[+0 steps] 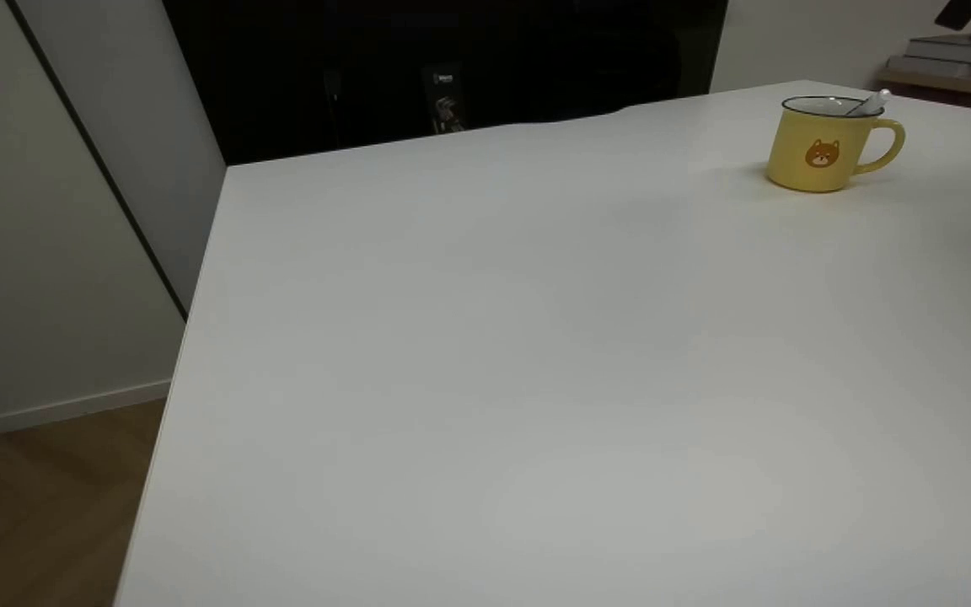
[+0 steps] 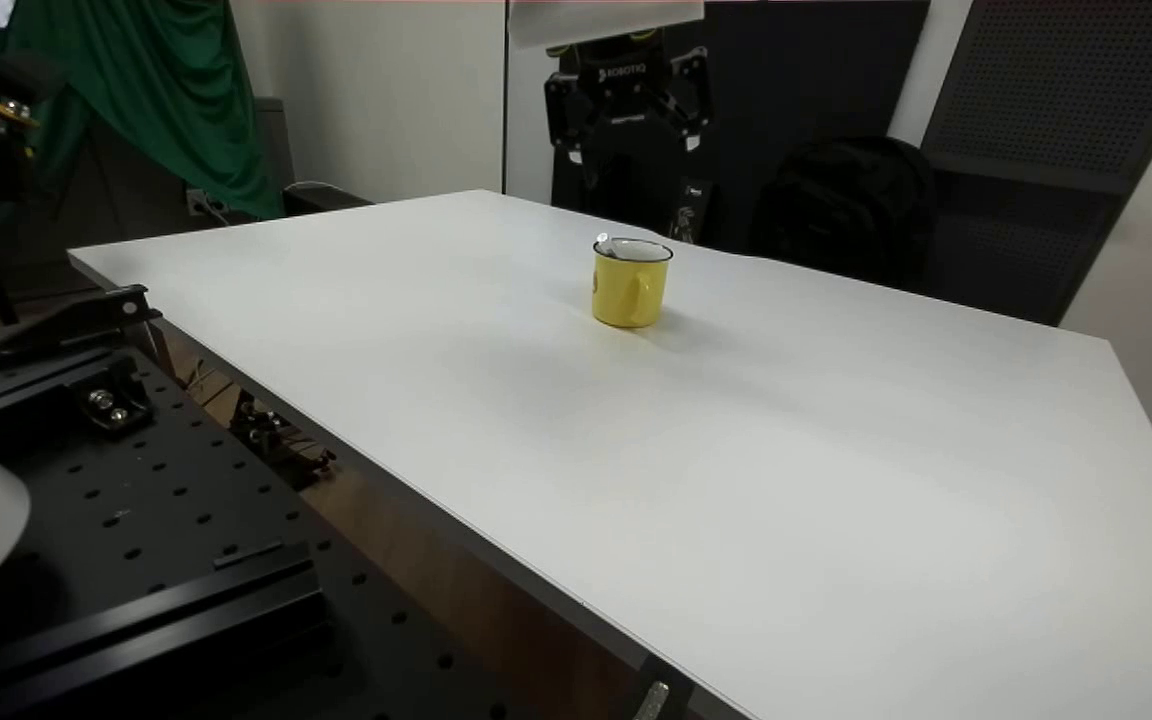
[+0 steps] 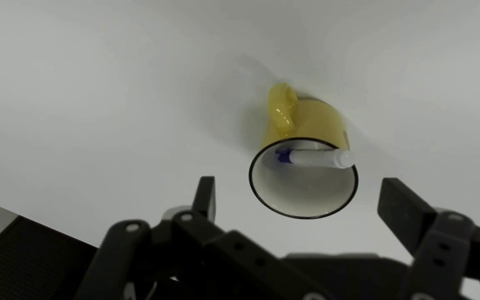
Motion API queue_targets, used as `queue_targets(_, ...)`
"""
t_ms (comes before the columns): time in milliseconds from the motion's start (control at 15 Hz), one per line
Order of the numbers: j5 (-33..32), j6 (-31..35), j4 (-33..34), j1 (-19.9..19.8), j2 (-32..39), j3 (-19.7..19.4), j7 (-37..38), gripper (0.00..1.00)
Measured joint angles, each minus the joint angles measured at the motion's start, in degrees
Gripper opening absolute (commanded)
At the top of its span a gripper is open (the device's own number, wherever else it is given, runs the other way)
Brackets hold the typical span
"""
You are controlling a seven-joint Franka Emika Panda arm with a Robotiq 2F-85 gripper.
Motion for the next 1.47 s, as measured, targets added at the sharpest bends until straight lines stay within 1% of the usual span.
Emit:
queue_targets(200,-0.8,4.1,-0.9,1.4,1.6,-0.9,0.8,1.00)
queue_targets(533,-0.7,12.3,-3.4,1.6,4.3,0.0,0.7,1.00)
queue_targets(800,-0.7,17.1,-4.4,1.6,6.2,0.3,0.3,1.00)
queue_targets(1200,-0.6,19.9,-4.2,1.7,8.4,-0.8,-0.8,1.00)
queue_targets(1467,-0.4,18.5,-3.9,1.7,9.3,-1.6,-1.0,1.00)
